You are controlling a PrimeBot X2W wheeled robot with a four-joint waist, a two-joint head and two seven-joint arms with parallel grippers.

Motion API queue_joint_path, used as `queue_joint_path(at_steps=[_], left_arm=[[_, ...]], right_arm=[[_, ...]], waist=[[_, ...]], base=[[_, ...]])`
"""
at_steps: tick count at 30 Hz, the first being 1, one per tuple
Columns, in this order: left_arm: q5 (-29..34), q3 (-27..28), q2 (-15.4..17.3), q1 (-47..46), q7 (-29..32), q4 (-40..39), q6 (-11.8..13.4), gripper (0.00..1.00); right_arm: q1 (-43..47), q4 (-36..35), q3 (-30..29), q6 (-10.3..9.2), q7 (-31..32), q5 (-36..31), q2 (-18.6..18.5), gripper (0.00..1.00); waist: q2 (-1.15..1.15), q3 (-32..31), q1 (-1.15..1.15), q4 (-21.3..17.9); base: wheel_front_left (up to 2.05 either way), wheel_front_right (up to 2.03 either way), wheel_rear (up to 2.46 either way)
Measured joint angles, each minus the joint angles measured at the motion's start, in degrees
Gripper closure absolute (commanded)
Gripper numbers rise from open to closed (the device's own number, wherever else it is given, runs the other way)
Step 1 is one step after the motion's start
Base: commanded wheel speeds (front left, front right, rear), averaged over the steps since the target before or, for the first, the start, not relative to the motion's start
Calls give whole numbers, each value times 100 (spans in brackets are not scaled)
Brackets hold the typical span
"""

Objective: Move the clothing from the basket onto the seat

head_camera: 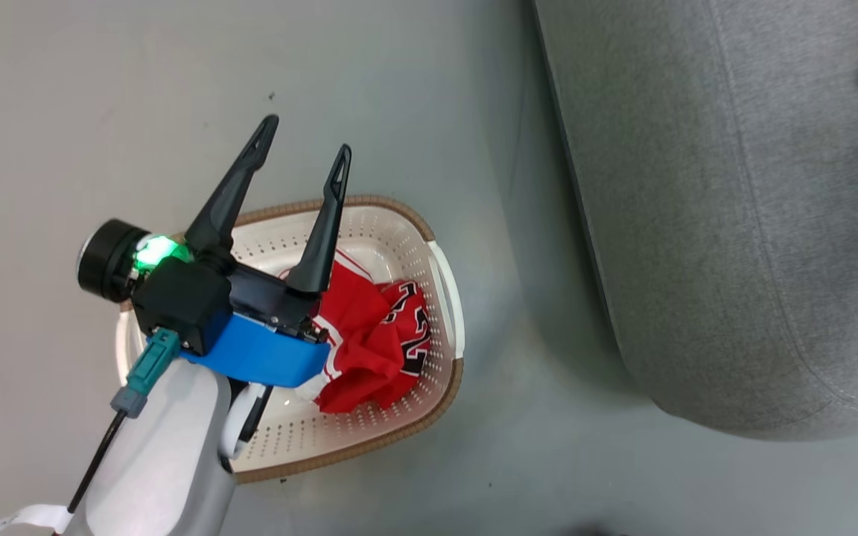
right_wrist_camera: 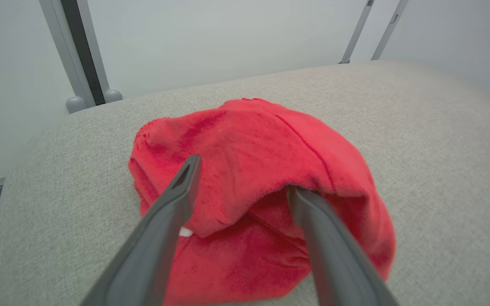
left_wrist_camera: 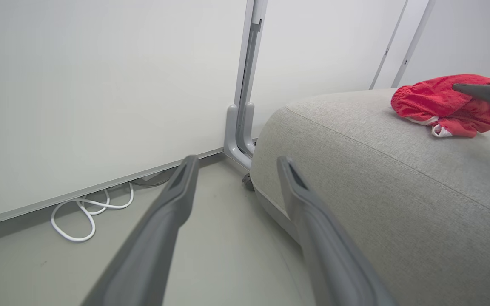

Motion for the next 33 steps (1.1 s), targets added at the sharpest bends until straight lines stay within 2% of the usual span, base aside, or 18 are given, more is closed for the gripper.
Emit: queue_joint_path(at_steps=[12,26,33], left_arm=[[-140,414,-291,675,-5,300,0,0],[-187,1092,-702,1546,-7,592,-1,0],[-188,1451,-821,1936,-7,638,-1,0]], right_arm=[[1014,-153,754,0,-2,130,452,0],[2923,-1944,2034,0,-3,728,1023,0],[3737,-2755,2541,0,151,914,1136,0]], waist=[[0,-1095,-1,5],[0,-2354,-2,210],[0,-2822,-2,370]], base=[[0,0,0],[0,0,0],[0,0,0]])
